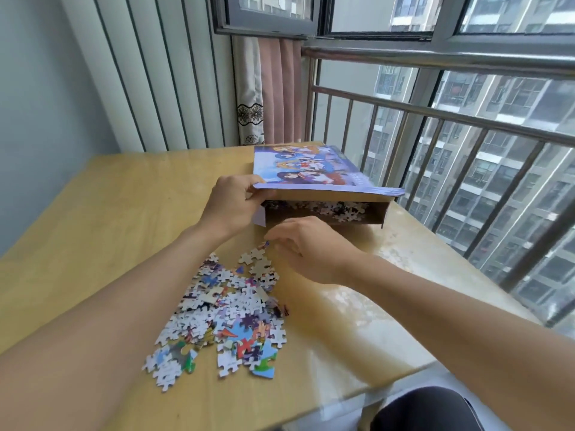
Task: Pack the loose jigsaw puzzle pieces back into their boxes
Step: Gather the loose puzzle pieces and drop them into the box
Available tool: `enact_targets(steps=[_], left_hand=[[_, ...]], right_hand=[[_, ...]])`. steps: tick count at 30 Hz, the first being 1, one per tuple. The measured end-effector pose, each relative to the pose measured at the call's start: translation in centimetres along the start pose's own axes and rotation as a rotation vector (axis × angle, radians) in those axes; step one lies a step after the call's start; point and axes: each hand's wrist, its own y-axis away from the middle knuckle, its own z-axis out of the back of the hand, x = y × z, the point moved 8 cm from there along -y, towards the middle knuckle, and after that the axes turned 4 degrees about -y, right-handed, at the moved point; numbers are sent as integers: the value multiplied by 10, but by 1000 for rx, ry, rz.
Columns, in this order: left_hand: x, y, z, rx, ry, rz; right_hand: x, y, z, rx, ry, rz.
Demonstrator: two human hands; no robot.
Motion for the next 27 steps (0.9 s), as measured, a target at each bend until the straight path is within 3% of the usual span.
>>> enact_targets(steps=[4,8,12,16,20,23,27], left_hand=[[26,17,-2,109,-37,95],[38,38,2,238,-4,172],[58,80,26,361,-133,261],[70,151,49,685,-48,387],[62,192,58,948,-163,256],[59,194,47,896,-265,196],[47,181,30,678,-298,180]], right_hand=[[3,-10,-48,292,-261,-290],[17,-18,-69,374,-313,-316],[43,-14,-67,413,-506,-325],[44,-3,-49,434,-396,-324],[35,20,-44,658,-24,-329],[39,35,-52,736,140,-276],[36,25,-52,556,85,-295]])
